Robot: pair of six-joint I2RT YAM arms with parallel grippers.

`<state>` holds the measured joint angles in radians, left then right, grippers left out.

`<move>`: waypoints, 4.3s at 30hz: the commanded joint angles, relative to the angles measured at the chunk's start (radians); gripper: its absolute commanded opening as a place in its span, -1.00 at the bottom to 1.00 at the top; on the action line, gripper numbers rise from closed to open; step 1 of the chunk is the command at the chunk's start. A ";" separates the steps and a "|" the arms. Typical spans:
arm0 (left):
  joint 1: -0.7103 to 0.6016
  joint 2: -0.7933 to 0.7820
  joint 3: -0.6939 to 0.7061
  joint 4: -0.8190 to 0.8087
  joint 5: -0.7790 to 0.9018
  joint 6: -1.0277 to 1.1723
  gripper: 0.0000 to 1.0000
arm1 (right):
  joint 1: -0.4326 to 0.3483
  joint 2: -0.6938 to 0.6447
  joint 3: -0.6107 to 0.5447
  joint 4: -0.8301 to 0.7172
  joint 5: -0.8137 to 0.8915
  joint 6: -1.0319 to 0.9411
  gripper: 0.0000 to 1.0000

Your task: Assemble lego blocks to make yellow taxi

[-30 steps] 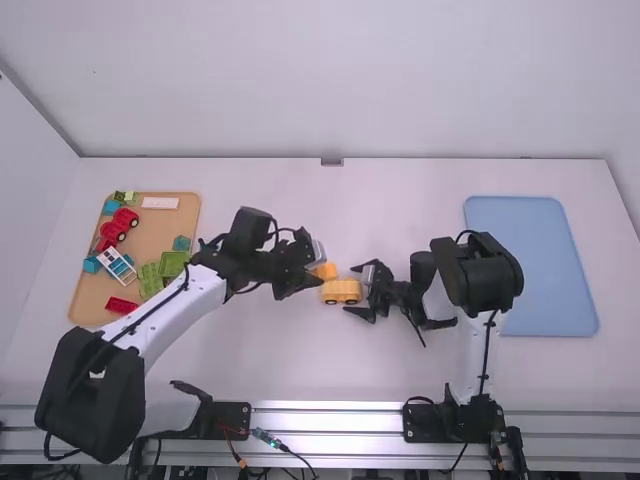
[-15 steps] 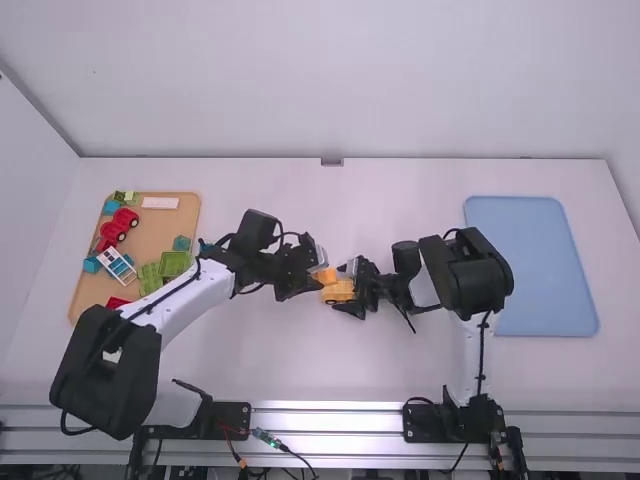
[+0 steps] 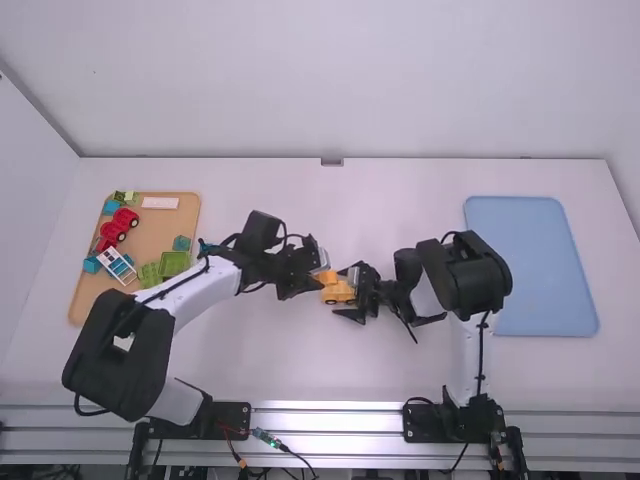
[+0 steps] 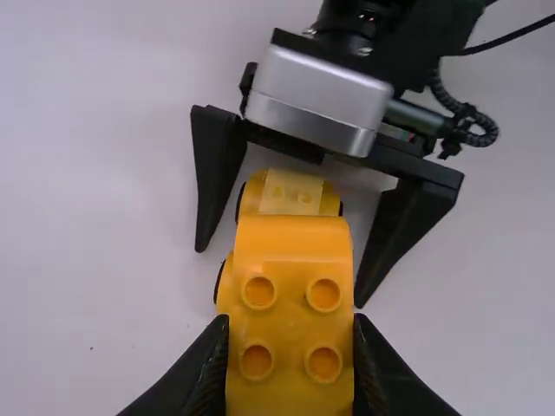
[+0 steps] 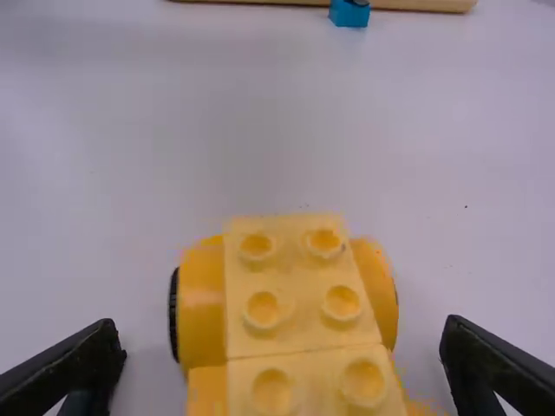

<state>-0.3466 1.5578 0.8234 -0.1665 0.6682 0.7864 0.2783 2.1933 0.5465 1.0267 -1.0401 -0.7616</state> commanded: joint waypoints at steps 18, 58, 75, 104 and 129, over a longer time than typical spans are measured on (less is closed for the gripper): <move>-0.079 0.075 -0.014 0.080 -0.059 0.020 -0.97 | -0.043 0.014 0.024 -0.101 -0.019 -0.029 0.46; -0.099 0.148 -0.013 0.130 -0.068 0.045 -0.93 | -0.010 0.014 0.166 -0.506 -0.063 -0.276 -0.13; -0.103 0.182 -0.013 0.142 -0.104 0.027 -0.97 | -0.010 0.014 0.174 -0.515 -0.063 -0.261 -0.16; -0.213 0.229 -0.013 0.155 -0.259 -0.032 -0.97 | -0.008 0.014 0.177 -0.510 -0.062 -0.243 -0.21; -0.159 0.071 -0.013 0.117 -0.216 -0.084 0.98 | -0.009 0.014 0.175 -0.519 -0.061 -0.260 -0.28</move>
<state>-0.5125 1.6432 0.8131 -0.0517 0.4580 0.7315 0.2737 2.1933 0.7265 0.5243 -1.1568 -1.0279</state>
